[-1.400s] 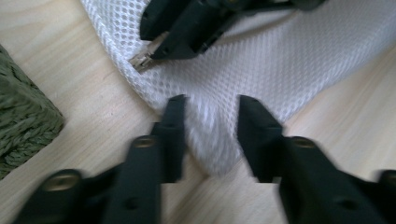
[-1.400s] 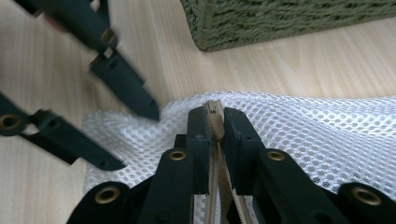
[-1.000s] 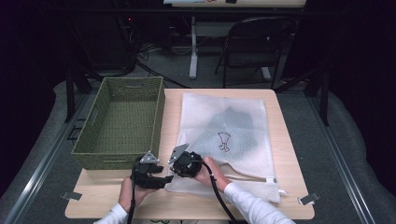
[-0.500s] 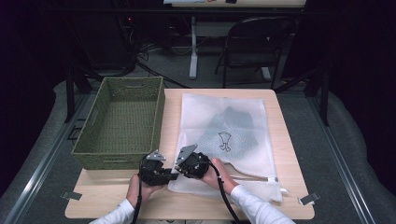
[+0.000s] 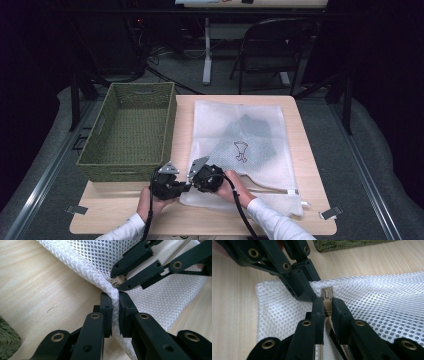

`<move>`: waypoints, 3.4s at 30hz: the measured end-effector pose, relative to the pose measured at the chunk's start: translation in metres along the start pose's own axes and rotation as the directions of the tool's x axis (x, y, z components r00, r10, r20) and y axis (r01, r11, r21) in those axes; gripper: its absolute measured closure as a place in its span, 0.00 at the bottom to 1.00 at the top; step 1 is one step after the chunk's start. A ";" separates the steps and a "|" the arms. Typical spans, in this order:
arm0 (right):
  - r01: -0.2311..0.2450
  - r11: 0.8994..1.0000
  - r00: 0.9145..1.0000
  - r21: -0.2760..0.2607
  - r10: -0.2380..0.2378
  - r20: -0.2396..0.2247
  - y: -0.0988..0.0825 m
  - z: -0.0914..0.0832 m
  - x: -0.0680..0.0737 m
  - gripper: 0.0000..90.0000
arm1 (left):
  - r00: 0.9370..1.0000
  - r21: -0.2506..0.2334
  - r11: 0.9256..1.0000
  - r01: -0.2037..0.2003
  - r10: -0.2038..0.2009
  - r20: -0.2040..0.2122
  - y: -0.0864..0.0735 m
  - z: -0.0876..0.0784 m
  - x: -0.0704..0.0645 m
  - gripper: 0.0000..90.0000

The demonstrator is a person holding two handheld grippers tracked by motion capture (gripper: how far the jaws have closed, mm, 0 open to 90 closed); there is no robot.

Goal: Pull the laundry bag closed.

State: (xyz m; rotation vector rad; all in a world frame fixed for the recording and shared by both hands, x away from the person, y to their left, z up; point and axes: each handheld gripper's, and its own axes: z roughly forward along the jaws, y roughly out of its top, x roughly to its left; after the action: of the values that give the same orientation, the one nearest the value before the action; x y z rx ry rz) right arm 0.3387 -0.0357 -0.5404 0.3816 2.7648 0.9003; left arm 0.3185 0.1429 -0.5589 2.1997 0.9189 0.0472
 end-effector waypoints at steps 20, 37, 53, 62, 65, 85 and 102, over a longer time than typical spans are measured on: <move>0.018 0.999 1.000 0.042 -0.019 0.021 0.000 0.000 0.001 0.91 | 1.000 -0.026 1.000 0.016 -0.016 -0.006 0.000 -0.003 -0.002 0.95; 0.003 0.993 0.999 0.119 -0.007 0.038 -0.005 -0.008 -0.002 0.91 | 1.000 -0.032 0.999 0.022 -0.022 -0.015 0.000 -0.006 -0.001 0.95; -0.006 0.990 0.999 0.143 0.000 0.041 -0.014 -0.017 -0.004 0.91 | 1.000 -0.038 0.999 0.024 -0.025 -0.017 0.002 -0.008 -0.002 0.95; -0.001 0.987 0.998 0.163 -0.008 0.055 -0.020 -0.019 -0.005 0.91 | 0.999 -0.047 0.998 0.033 -0.034 -0.021 0.001 -0.010 0.001 0.95; -0.008 0.986 0.998 0.169 -0.003 0.060 -0.024 -0.022 -0.006 0.91 | 0.999 -0.048 0.998 0.035 -0.036 -0.029 0.001 -0.011 0.003 0.95; -0.029 0.981 0.996 0.193 0.013 0.085 -0.043 -0.034 -0.009 0.91 | 0.999 -0.035 0.998 0.045 -0.046 -0.024 0.000 -0.010 0.004 0.95; -0.034 0.976 0.995 0.216 0.011 0.104 -0.052 -0.040 -0.013 0.91 | 0.999 -0.022 0.999 0.046 -0.046 -0.021 0.000 -0.010 0.004 0.94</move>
State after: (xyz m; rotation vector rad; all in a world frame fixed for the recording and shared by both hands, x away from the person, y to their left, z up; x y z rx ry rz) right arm 0.3306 -0.1017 -0.5380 0.4813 2.7757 0.5662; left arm 0.3184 0.1518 -0.5529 2.1614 0.9765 0.0585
